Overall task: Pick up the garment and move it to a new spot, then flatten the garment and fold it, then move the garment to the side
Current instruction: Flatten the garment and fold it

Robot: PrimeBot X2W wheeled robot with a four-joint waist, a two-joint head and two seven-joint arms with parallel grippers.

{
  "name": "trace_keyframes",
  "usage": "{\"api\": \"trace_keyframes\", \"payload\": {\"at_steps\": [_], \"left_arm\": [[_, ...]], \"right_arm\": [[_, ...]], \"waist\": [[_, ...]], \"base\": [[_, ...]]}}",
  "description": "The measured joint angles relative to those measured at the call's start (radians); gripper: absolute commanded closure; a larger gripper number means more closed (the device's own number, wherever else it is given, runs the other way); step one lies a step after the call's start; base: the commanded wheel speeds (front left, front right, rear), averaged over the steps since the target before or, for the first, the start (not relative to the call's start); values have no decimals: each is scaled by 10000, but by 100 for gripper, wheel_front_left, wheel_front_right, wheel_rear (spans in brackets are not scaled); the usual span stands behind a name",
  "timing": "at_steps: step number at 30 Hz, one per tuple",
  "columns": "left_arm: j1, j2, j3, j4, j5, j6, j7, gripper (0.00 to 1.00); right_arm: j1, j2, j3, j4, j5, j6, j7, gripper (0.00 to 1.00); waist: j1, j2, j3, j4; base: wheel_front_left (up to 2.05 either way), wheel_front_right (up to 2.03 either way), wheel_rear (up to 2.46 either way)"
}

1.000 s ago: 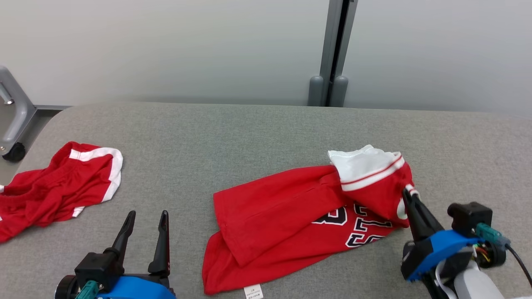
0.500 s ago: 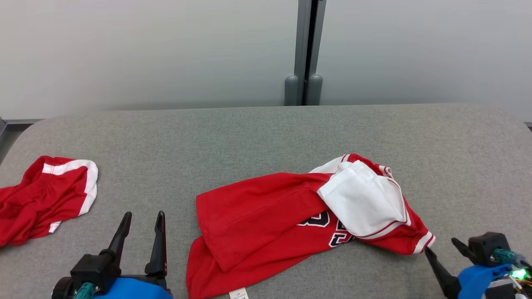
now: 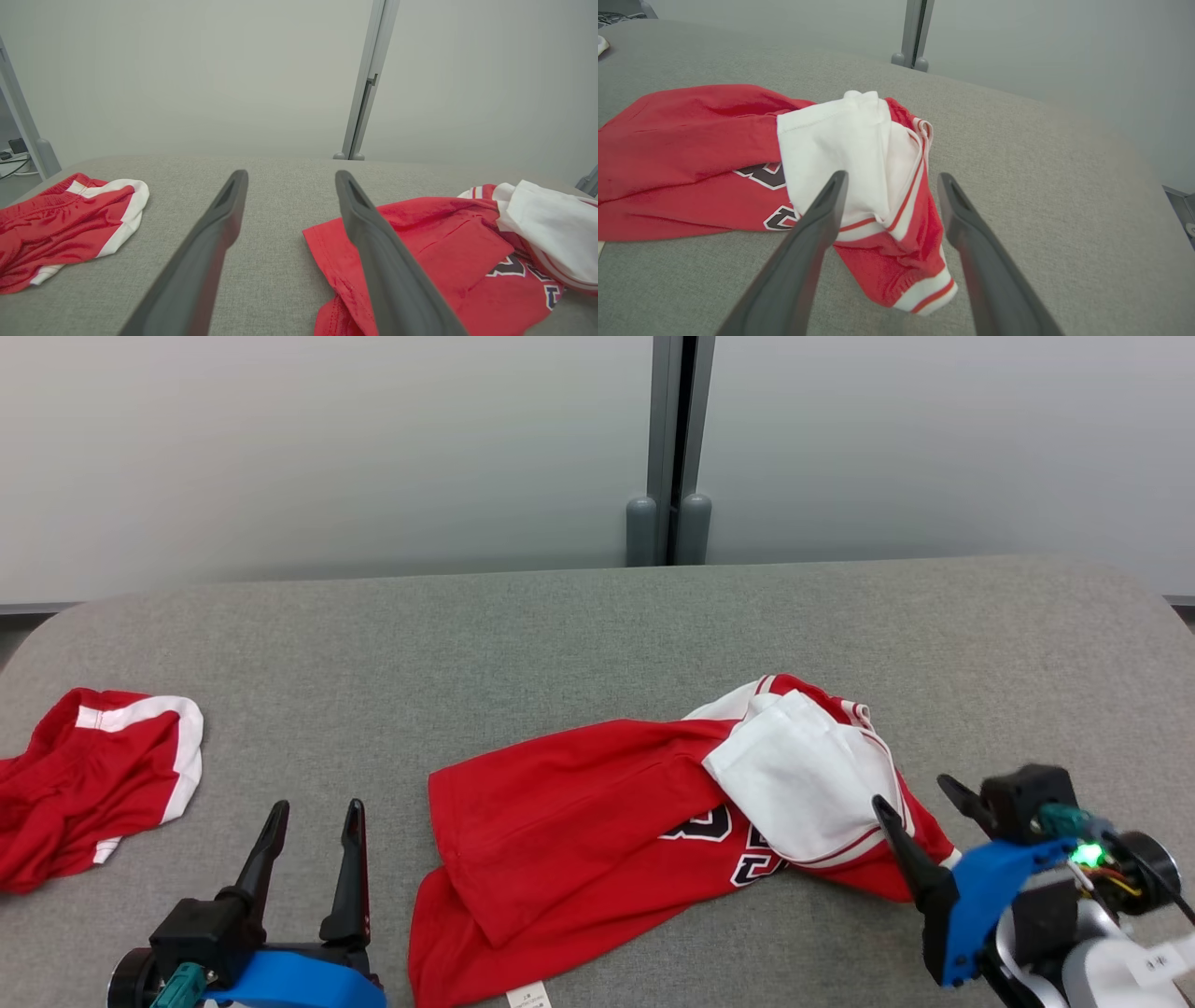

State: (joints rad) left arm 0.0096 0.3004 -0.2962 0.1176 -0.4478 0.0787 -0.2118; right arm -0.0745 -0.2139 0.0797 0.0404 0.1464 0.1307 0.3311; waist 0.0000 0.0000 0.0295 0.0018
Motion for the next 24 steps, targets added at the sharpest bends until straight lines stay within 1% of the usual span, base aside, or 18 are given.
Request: {"api": "trace_keyframes", "payload": {"at_steps": [4, 9, 12, 19, 20, 21, 22, 23, 24], "left_arm": [[-147, 36, -38, -146, 21, 12, 33, 0], [-302, 38, -113, -215, 77, 12, 75, 0], [-322, 59, -107, -221, 77, 40, 75, 0], [-321, 111, -92, -270, 59, 90, 71, 0], [-321, 113, -94, -274, 58, 100, 69, 0], [-321, 113, -94, -278, 50, 107, 67, 0], [-321, 113, -94, -280, 19, 119, 67, 0], [-321, 113, -96, -280, -2, 128, 67, 0], [-321, 111, -102, -280, -2, 130, 65, 0]], "right_arm": [[-1259, 27, 451, 986, 109, 0, 982, 0], [-2526, -48, 836, 2347, 161, -2, 1977, 0], [-2813, -79, 1160, 2757, 334, 0, 2222, 0], [-3060, -205, 1277, 3304, 286, 0, 2063, 0], [-3089, -199, 1344, 3369, 299, 0, 2052, 9], [-3093, -201, 1419, 3415, 324, 0, 2050, 41], [-3092, -198, 1494, 3430, 345, 0, 2025, 87], [-3092, -205, 1609, 3427, 385, 0, 1967, 100], [-3085, -232, 1768, 3411, 422, 0, 1960, 100]], "waist": [[1, 1, 219, 40], [2, 1, 450, 283], [1, 1, 559, 445], [2, 1, 713, 595], [2, 1, 715, 595], [1, 0, 719, 590], [1, 1, 716, 582], [1, 1, 708, 567], [1, 1, 698, 545]], "base": [[0, 0, 0], [0, 0, 0], [0, 0, 0], [0, 0, 0], [0, 0, 0], [0, 0, 0], [0, 0, 0], [0, 0, 0], [0, 0, 0]]}}
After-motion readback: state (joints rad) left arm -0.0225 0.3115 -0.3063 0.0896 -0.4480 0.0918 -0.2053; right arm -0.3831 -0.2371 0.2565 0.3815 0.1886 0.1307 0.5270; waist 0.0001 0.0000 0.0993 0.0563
